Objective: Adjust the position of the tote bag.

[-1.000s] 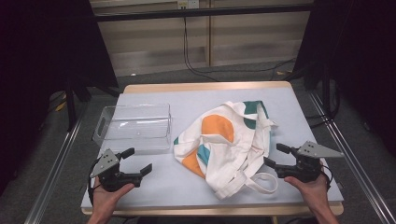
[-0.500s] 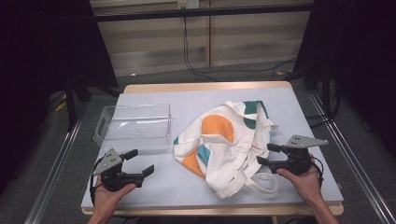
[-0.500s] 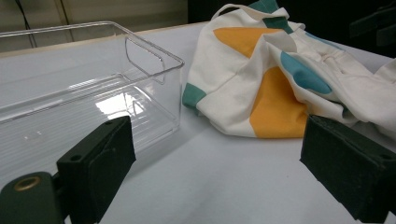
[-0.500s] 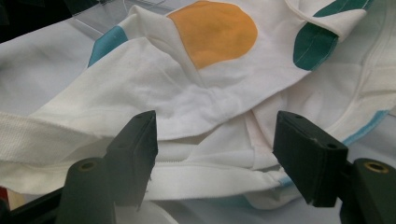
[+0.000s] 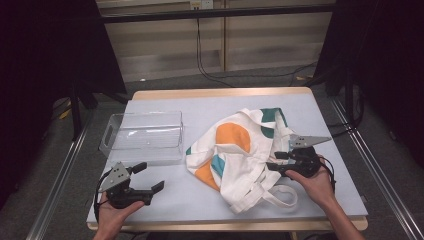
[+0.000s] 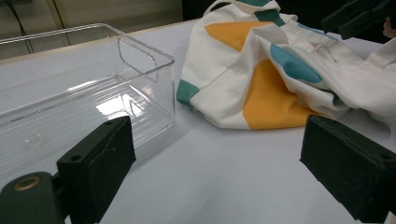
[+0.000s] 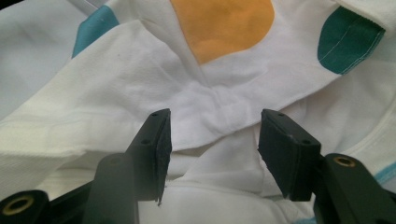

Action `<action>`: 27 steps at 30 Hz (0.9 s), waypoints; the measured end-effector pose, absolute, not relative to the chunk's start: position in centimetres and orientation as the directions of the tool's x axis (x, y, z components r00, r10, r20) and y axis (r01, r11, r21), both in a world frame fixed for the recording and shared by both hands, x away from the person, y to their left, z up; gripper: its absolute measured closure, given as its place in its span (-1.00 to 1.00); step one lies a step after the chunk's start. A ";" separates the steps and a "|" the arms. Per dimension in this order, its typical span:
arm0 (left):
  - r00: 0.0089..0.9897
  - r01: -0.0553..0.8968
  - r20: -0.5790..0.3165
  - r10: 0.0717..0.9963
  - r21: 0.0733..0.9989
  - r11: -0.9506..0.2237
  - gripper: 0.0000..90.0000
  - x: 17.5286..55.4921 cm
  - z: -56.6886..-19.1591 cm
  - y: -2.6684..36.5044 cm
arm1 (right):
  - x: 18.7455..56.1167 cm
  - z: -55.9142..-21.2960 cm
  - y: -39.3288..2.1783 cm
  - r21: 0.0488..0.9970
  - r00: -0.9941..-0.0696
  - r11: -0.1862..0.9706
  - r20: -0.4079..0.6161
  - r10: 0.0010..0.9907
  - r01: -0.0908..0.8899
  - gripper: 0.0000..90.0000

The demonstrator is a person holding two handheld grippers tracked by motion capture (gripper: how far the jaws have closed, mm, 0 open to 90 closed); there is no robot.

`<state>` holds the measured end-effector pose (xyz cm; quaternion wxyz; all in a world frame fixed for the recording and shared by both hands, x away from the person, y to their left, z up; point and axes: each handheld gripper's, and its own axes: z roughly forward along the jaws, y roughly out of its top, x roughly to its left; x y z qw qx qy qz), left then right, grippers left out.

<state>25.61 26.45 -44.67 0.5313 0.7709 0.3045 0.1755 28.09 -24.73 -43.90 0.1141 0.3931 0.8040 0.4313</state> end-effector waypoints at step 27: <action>0.759 0.296 -0.045 0.649 0.912 -0.283 -0.79 25.9 -44.8 26.5 | 32.8 -45.5 -23.2 0.662 -0.637 0.396 0.162 0.754 0.637 -0.25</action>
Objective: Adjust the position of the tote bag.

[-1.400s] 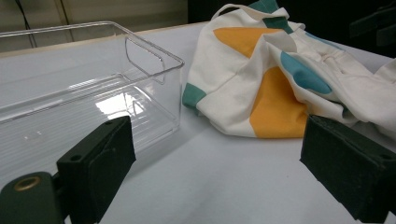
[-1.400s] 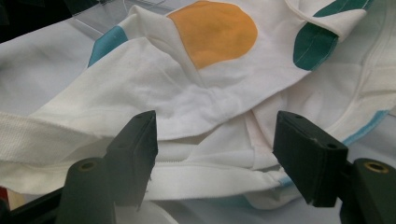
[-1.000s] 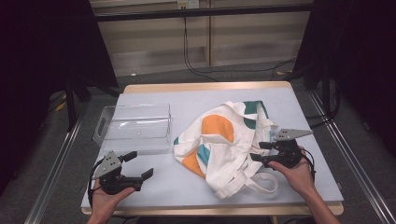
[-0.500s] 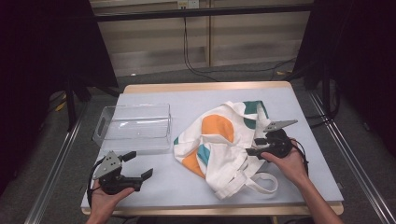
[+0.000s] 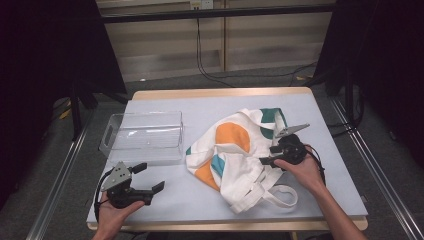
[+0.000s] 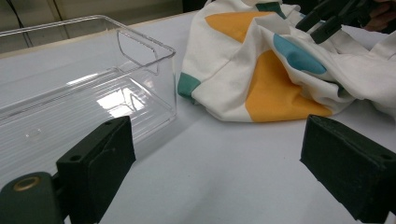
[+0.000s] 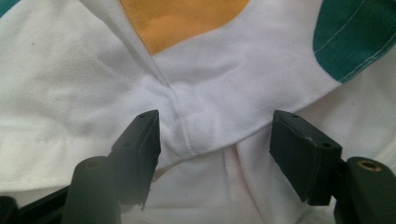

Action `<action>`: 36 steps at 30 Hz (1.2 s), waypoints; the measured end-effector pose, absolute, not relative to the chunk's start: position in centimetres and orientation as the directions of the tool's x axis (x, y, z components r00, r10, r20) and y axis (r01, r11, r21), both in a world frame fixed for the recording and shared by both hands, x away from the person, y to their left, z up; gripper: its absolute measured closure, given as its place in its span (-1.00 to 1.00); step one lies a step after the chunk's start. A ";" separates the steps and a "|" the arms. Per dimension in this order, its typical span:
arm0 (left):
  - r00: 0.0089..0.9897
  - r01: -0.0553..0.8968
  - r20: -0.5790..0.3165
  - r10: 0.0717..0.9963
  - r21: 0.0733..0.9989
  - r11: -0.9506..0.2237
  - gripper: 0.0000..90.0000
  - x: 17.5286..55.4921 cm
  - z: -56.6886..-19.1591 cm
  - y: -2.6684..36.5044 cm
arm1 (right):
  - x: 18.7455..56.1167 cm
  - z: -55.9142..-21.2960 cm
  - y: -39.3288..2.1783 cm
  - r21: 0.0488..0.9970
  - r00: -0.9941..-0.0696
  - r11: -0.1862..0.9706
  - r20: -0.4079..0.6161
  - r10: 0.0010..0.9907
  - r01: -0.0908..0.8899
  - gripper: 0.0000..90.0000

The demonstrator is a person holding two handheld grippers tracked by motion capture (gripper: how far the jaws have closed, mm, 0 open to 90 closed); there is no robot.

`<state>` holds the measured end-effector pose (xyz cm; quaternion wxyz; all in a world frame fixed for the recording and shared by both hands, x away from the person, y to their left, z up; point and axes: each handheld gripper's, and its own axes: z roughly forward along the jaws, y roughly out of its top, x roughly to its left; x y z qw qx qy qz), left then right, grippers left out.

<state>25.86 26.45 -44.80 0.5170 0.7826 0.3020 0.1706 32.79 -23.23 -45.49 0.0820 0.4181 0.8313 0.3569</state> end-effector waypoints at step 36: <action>0.786 0.279 -0.028 0.617 0.908 -0.314 -0.79 25.9 -44.9 25.9 | 33.3 -45.9 -23.8 0.755 -0.644 0.323 0.167 0.747 0.570 0.79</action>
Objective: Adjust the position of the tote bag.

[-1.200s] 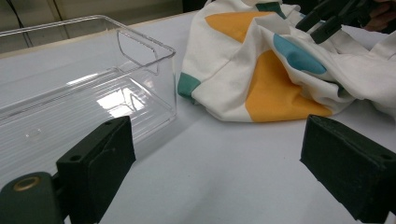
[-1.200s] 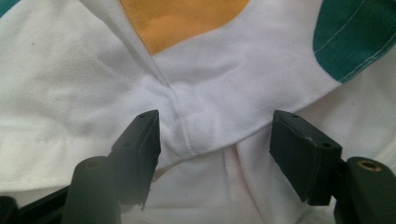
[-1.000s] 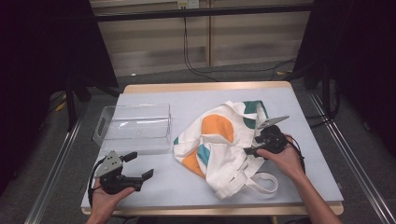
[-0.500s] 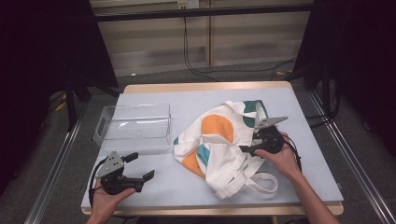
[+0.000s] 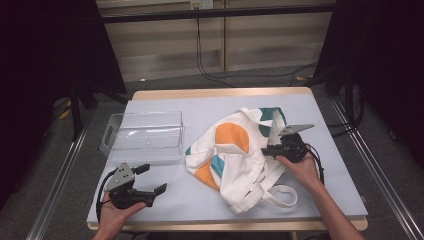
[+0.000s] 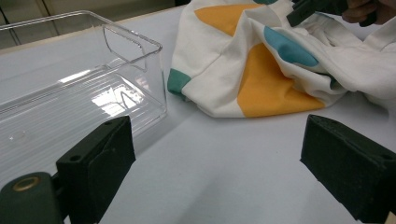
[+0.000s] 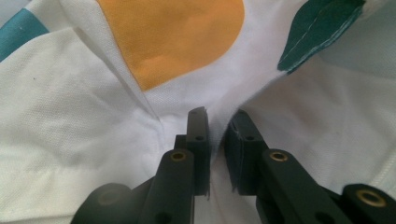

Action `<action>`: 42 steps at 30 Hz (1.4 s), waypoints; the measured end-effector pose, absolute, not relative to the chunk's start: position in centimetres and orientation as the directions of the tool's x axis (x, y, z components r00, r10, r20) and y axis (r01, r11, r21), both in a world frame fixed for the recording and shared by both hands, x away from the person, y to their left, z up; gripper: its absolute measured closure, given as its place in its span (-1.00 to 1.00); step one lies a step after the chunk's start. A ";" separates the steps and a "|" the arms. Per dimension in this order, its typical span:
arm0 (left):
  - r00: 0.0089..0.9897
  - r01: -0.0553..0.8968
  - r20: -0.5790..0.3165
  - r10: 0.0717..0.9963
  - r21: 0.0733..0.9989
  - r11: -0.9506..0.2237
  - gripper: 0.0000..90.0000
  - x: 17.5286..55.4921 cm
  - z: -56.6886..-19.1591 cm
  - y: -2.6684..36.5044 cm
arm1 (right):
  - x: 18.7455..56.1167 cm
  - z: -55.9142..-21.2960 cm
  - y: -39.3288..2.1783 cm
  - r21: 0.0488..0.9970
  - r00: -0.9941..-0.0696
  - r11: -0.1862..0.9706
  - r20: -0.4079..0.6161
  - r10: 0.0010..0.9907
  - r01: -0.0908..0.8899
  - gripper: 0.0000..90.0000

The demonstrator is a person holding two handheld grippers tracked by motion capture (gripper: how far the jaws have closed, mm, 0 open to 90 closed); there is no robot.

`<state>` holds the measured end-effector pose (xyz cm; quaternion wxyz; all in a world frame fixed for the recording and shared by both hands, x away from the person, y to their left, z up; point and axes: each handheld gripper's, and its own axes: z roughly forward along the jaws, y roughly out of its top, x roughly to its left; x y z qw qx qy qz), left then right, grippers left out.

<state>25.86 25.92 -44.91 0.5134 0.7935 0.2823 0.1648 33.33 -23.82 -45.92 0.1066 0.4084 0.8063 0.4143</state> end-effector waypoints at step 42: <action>0.782 0.299 -0.054 0.621 0.907 -0.297 -0.77 25.8 -44.9 25.8 | 33.5 -42.0 -23.7 0.861 -0.707 0.129 0.309 0.636 0.492 0.98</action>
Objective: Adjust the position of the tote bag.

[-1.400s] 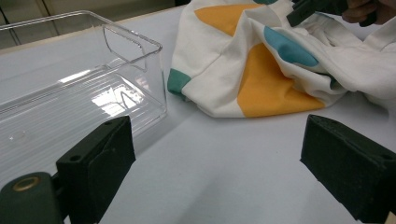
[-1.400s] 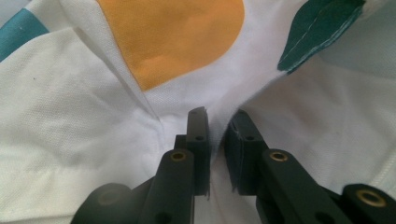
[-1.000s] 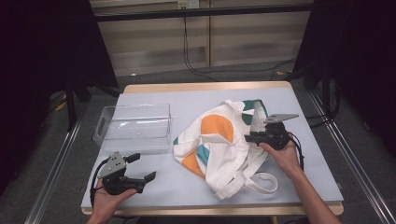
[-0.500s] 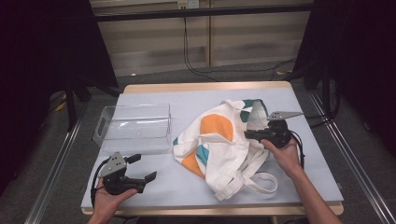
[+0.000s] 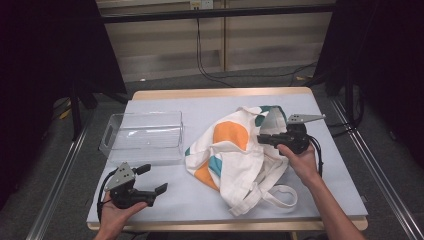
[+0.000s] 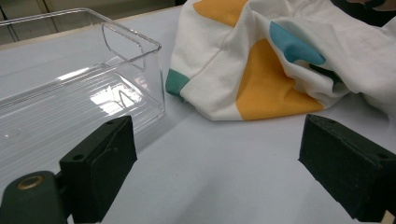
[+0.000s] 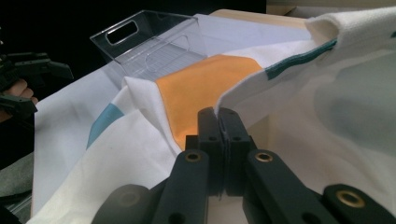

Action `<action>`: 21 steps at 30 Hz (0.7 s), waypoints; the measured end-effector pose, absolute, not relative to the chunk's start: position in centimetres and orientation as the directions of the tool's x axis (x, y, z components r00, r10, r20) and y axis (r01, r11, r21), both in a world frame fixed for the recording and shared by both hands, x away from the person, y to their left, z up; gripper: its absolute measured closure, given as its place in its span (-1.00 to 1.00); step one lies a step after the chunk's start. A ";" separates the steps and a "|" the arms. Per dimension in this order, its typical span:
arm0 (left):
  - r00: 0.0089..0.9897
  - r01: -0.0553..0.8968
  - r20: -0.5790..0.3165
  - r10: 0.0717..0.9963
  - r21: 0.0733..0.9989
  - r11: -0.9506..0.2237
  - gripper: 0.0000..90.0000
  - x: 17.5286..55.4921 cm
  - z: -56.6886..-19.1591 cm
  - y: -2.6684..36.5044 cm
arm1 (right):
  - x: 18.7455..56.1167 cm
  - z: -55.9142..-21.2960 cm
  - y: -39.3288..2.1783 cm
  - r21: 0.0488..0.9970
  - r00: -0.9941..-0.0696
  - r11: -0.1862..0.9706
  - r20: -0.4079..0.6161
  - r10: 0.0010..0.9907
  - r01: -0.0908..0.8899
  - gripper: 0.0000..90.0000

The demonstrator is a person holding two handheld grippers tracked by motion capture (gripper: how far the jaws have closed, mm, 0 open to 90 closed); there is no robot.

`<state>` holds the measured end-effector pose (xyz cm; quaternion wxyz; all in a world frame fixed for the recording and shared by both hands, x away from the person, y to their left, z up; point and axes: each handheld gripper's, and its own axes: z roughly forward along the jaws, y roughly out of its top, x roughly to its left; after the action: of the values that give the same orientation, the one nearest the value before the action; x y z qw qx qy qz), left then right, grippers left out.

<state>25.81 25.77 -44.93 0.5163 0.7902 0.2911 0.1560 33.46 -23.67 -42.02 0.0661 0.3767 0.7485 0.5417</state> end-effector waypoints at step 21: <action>0.782 0.296 -0.043 0.622 0.904 -0.309 -0.77 25.8 -44.8 26.0 | 34.5 -41.3 -19.7 0.871 -0.763 0.144 0.320 0.562 0.471 0.98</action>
<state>25.83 25.99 -44.83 0.5117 0.7931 0.2894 0.1594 34.53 -19.74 -41.33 0.0410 0.3418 0.7551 0.5579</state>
